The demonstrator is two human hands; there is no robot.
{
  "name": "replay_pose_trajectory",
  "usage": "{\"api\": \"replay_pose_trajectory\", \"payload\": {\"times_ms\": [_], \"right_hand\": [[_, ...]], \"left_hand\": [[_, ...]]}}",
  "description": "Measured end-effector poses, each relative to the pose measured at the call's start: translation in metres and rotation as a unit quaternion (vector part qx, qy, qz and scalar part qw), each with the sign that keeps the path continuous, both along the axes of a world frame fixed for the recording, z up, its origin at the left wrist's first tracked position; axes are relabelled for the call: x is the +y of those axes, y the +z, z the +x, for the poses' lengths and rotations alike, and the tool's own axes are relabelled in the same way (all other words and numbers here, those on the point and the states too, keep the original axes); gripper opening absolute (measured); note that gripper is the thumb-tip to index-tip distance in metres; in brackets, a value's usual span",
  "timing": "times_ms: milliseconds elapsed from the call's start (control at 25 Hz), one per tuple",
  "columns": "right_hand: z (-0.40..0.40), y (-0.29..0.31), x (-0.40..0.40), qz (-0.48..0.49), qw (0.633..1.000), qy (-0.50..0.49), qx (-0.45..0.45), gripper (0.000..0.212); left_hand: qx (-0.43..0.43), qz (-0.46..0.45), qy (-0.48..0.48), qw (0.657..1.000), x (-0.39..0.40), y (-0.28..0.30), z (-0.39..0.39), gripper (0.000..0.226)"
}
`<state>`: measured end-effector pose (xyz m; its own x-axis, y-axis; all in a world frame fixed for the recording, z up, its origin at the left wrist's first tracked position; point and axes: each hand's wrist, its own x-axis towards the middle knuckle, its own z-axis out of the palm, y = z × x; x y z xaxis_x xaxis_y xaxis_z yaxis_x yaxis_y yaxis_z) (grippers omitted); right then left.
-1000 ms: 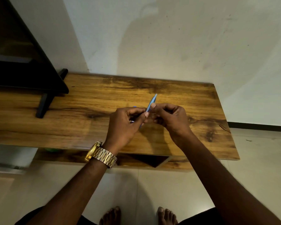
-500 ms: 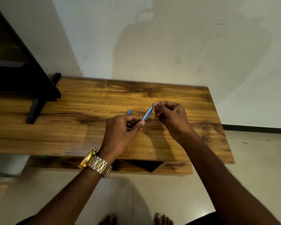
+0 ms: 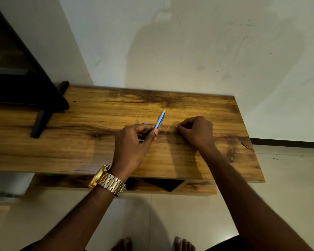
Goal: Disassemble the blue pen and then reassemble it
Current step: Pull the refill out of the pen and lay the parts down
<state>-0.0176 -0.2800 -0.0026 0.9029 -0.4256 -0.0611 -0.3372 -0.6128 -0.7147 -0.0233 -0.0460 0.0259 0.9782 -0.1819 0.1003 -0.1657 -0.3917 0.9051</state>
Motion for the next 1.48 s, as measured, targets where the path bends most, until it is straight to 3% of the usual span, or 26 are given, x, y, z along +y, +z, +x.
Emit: {"api": "replay_pose_trajectory", "payload": {"times_ms": [120,200,280,360,400,800,920,1120,1200,1320,1480], "right_hand": [[-0.001,0.002,0.002,-0.025,1.000,0.009,-0.017,0.013],[-0.003,0.007,0.002,0.023,0.998,-0.025,-0.057,0.017],[-0.002,0.014,0.003,0.182,0.975,-0.062,-0.114,0.020],[-0.003,0.023,0.008,0.349,0.926,-0.034,-0.137,0.022],[-0.003,0.025,0.011,0.382,0.914,-0.008,-0.134,0.021],[0.000,0.022,0.010,0.401,0.907,0.062,-0.112,0.008],[0.000,0.021,0.009,0.399,0.908,0.057,-0.116,0.015],[0.002,0.020,0.007,0.420,0.896,0.003,-0.147,0.007],[0.003,0.018,-0.003,0.374,0.914,-0.051,-0.148,0.013],[-0.002,0.008,-0.018,0.133,0.987,-0.065,-0.060,0.010],[-0.005,-0.003,-0.021,0.005,1.000,-0.006,0.022,0.007]], "left_hand": [[0.007,-0.008,0.006,1.000,0.000,0.001,-0.001,0.016],[0.007,-0.011,0.005,1.000,0.001,0.001,-0.001,0.016],[0.007,-0.015,0.001,1.000,0.001,0.001,0.000,0.017],[0.002,-0.008,-0.003,1.000,-0.001,0.001,0.001,0.017],[-0.002,-0.004,-0.006,1.000,-0.002,0.001,0.001,0.017],[-0.010,0.020,-0.044,0.999,-0.007,-0.003,-0.001,0.022],[-0.005,0.014,-0.041,0.999,-0.009,-0.002,-0.002,0.022],[-0.001,0.013,-0.034,0.999,-0.010,-0.002,-0.001,0.021],[-0.001,0.011,-0.022,1.000,-0.009,-0.002,-0.001,0.019],[-0.001,0.002,-0.012,1.000,-0.006,-0.002,0.001,0.017],[-0.010,0.012,-0.010,1.000,-0.008,-0.003,0.002,0.018]]}}
